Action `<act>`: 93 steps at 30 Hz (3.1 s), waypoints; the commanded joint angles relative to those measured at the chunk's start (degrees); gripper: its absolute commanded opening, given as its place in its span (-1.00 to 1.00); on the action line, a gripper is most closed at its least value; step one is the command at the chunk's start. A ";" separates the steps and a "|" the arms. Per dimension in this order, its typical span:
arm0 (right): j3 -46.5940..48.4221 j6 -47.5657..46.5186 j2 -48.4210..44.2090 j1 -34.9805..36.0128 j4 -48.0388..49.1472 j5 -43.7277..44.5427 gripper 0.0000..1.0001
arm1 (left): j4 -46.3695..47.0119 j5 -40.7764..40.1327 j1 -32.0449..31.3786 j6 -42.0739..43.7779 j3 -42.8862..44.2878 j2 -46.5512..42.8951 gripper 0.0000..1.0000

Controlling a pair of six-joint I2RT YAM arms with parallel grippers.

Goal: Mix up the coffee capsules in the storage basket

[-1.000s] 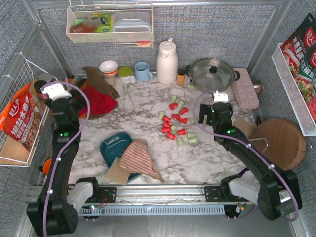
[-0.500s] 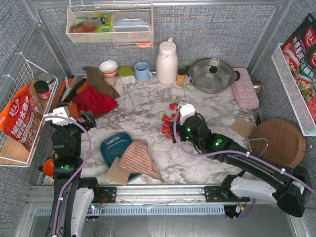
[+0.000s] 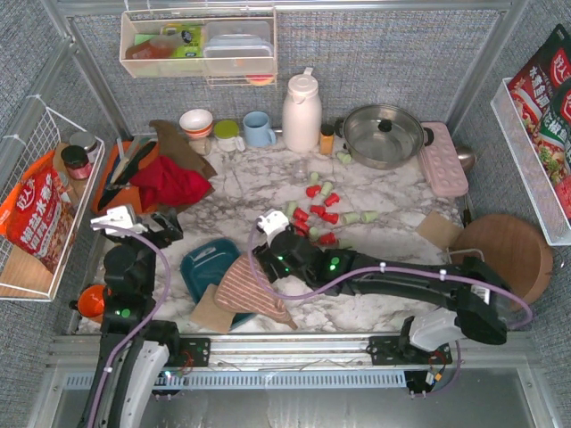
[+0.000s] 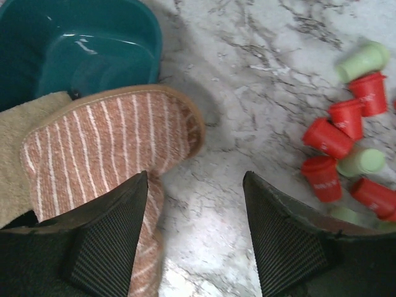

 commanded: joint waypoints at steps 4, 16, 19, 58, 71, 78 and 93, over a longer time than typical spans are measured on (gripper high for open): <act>2.12 2.48 7.36 2.55 6.51 -3.70 0.23 | 1.94 -3.30 -2.39 1.77 -1.10 -2.79 0.99; 2.12 3.34 9.69 3.64 6.29 -5.31 -0.48 | 1.76 -3.43 -3.31 1.86 -1.14 -2.54 0.99; 3.09 3.71 8.87 3.62 4.59 -5.65 -1.00 | 1.79 -3.37 -3.30 1.90 -1.25 -2.56 0.99; 5.86 -15.69 -16.59 -44.34 3.70 15.26 -1.00 | 1.80 -3.77 -4.36 2.34 -1.32 -0.11 0.99; 0.20 3.23 -3.72 -69.31 25.24 1.28 -1.00 | 1.75 -3.87 -4.54 2.58 -1.32 1.29 0.99; 9.17 5.98 7.13 -72.23 14.32 11.45 -0.53 | 1.57 -4.20 -4.58 2.78 -1.32 1.75 0.99; 12.33 7.25 1.26 -70.18 -6.30 7.28 0.46 | -3.95 -5.66 -4.60 0.85 3.33 7.61 0.99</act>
